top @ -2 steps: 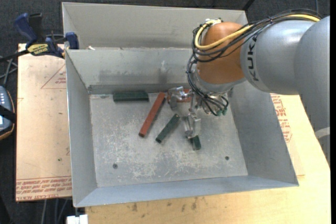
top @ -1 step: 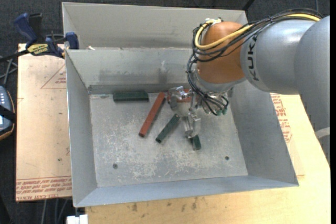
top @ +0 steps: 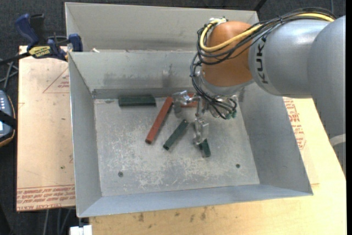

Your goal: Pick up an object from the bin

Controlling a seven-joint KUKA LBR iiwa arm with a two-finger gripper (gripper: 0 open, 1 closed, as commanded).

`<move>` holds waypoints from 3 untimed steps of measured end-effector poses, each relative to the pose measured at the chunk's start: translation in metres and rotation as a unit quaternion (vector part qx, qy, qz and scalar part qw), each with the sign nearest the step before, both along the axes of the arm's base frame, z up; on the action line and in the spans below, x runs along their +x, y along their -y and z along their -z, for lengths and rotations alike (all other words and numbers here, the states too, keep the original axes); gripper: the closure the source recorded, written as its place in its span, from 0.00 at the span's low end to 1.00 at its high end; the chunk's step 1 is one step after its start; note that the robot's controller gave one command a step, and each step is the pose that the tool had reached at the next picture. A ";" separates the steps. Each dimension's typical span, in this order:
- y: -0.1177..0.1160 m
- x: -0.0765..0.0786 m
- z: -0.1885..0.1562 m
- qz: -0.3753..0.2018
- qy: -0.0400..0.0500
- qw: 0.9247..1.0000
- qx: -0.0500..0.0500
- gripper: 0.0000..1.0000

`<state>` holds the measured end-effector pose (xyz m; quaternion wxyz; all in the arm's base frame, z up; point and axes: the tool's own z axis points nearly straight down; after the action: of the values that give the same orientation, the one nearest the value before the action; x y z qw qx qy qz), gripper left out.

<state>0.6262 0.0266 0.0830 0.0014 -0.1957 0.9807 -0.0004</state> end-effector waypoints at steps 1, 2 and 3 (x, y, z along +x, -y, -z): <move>-0.053 -0.016 0.002 -0.166 0.001 0.986 0.001 1.00; -0.052 -0.017 0.003 -0.166 0.000 0.986 0.001 0.00; -0.052 -0.017 0.004 -0.166 0.000 0.986 0.001 1.00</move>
Offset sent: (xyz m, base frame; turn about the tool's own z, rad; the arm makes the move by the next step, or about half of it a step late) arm 0.0000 0.0000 0.0000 0.0000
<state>0.6094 0.0785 0.0792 0.0012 -0.3558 0.9346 0.0011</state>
